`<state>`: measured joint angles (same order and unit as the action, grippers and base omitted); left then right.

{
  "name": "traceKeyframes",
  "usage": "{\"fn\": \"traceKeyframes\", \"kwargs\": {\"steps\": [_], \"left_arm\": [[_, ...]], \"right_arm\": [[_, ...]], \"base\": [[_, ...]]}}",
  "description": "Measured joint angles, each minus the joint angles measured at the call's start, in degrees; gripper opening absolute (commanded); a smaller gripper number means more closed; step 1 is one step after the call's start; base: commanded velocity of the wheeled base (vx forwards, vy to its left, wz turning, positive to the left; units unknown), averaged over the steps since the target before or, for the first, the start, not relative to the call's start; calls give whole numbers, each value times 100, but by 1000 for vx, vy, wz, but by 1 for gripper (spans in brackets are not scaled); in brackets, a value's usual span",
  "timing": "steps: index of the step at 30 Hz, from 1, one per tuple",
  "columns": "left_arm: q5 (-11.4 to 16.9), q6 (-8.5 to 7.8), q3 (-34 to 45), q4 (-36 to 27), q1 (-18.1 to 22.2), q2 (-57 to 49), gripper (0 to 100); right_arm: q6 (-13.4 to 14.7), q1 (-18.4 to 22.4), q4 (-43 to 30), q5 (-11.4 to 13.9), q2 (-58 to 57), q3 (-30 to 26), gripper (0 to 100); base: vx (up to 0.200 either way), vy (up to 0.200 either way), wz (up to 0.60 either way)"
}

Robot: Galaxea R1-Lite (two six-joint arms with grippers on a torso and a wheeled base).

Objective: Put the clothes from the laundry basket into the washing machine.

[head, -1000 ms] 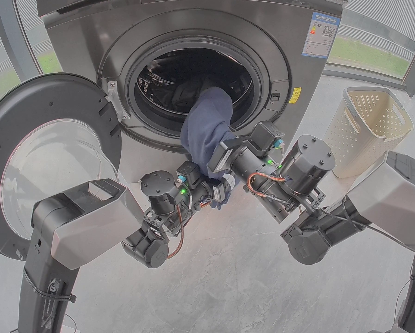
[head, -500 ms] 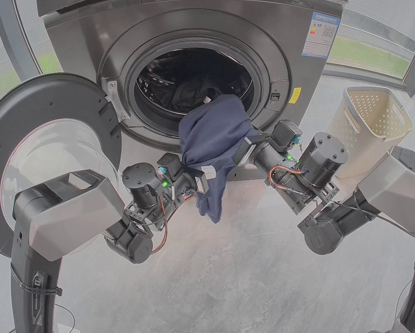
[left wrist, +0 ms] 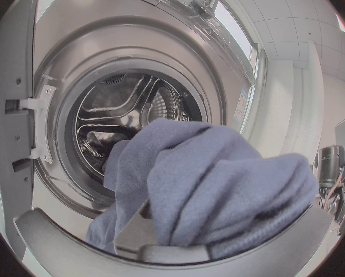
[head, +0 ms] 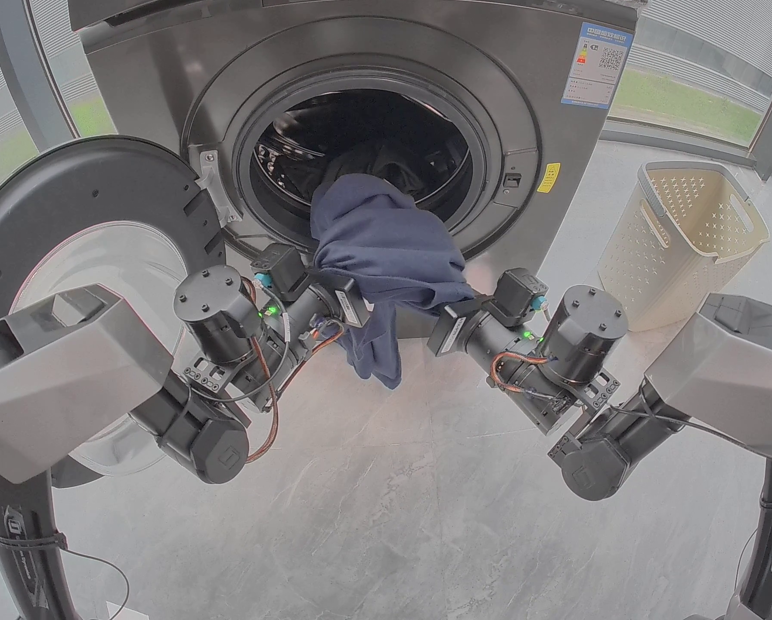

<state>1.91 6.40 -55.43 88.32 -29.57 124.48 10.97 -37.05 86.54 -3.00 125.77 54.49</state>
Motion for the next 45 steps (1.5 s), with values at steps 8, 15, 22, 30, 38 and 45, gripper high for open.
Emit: {"fn": "traceKeyframes", "kwargs": {"steps": [8, 15, 22, 30, 38, 45], "left_arm": [[-4, 2, 87, 28, -9, -157, 0], [43, -2, 601, -20, 23, -391, 0], [154, -68, 1621, 20, 37, -684, 0], [325, -121, 2430, 46, 160, -1059, 0], [421, -173, 2715, 39, 223, -1237, 0], [424, -172, 2719, 37, 205, -1237, 0]], "right_arm": [[-6, -105, 17, 18, -28, -232, 100], [-195, -110, 94, 351, -278, -1477, 100], [-405, -285, 143, 677, -739, -3239, 100], [-460, 26, 173, 645, -1189, -3950, 100], [-373, 246, 180, 441, -1320, -3711, 100], [-345, 277, 178, 343, -1347, -3582, 100]], "base": [[0, 0, 0], [0, 0, 0], [0, 0, 0], [0, 0, 0], [0, 0, 0], [114, 0, 0]]}}
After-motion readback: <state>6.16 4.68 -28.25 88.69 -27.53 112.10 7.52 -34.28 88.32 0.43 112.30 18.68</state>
